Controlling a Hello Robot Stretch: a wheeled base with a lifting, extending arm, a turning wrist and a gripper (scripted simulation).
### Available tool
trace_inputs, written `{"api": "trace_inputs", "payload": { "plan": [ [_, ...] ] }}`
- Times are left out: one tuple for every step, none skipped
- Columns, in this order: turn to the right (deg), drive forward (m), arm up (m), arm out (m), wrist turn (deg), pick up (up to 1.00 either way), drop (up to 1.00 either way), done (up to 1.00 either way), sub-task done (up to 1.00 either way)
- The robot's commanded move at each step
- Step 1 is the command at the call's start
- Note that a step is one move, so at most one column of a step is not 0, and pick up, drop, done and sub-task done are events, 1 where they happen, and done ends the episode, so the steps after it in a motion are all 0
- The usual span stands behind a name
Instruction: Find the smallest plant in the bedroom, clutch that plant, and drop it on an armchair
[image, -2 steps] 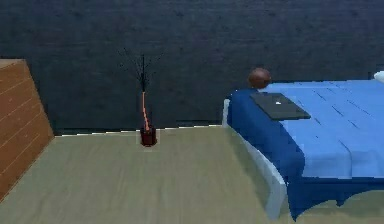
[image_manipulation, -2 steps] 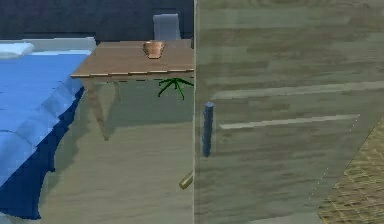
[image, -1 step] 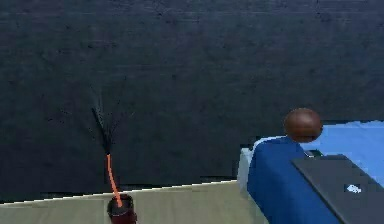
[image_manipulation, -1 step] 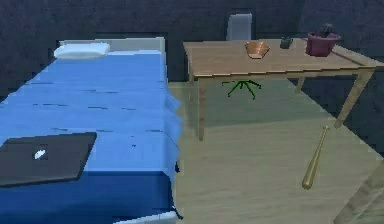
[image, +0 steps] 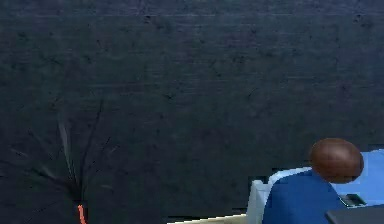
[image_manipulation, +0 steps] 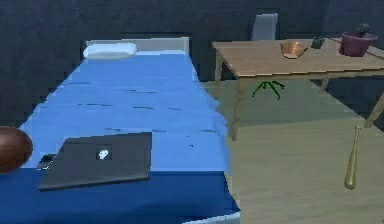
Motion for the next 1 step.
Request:
{"api": "trace_inputs", "payload": {
  "plan": [
    [45.0,0.0,0.0,0.0,0.0,0.0,0.0,0.0,0.0]
  ]
}}
